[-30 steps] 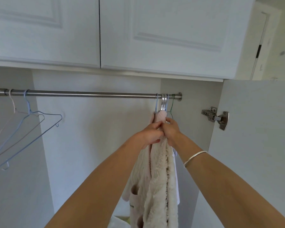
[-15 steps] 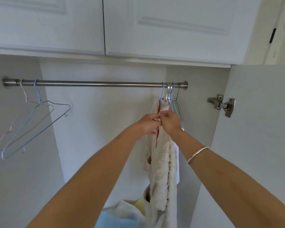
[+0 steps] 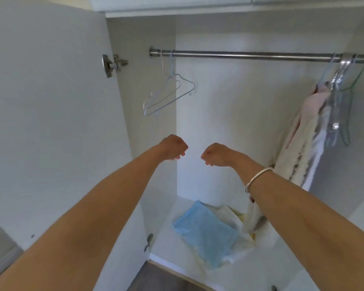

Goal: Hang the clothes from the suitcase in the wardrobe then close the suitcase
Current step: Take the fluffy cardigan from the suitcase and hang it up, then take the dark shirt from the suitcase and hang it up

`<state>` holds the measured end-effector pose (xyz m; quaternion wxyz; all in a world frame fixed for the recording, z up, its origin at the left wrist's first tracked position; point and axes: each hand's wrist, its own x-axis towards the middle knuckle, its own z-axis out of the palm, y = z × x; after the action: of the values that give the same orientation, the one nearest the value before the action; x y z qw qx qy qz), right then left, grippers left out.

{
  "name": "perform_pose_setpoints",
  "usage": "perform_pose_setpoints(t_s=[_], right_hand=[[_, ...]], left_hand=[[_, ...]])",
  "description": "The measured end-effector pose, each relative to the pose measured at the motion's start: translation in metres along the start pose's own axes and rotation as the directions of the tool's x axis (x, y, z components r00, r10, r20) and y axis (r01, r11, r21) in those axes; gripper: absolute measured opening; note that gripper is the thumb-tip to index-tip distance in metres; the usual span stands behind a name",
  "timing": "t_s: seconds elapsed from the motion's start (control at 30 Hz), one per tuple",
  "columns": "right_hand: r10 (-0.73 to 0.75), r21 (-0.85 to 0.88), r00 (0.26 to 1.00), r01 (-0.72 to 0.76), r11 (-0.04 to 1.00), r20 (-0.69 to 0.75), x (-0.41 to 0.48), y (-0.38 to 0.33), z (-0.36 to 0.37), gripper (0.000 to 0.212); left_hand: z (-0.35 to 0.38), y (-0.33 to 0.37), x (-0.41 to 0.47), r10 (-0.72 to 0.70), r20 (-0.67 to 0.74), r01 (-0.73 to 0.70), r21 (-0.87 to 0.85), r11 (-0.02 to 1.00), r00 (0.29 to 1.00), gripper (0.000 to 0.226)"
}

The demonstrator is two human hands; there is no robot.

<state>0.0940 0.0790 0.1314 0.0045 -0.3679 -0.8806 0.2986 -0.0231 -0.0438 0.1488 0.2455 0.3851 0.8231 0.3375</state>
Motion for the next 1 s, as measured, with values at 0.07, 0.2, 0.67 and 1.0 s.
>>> perform_pose_setpoints(t_s=[0.07,0.2,0.67,1.0], right_hand=[[-0.09,-0.01,0.992,0.091,0.996,0.089,-0.006,-0.017,0.028,0.029],[-0.275,-0.014,0.922,0.289,0.957,0.274,-0.027,-0.067,0.103,0.03],[-0.524,0.075,0.379,0.753,0.654,0.762,-0.246,-0.261,0.387,0.026],[-0.452,0.221,-0.027,0.897,0.382,0.892,-0.476,-0.337,0.537,0.034]], left_hand=[[-0.011,-0.036,-0.028,-0.077,-0.066,0.077,0.01,0.997,0.995,0.031],[-0.028,-0.115,-0.109,-0.254,-0.188,0.251,-0.041,0.967,0.949,0.029],[-0.041,-0.303,-0.499,-0.778,-0.483,0.67,-0.424,0.609,0.402,0.015],[-0.011,-0.383,-0.755,-0.915,-0.402,0.634,-0.7,0.33,0.032,0.013]])
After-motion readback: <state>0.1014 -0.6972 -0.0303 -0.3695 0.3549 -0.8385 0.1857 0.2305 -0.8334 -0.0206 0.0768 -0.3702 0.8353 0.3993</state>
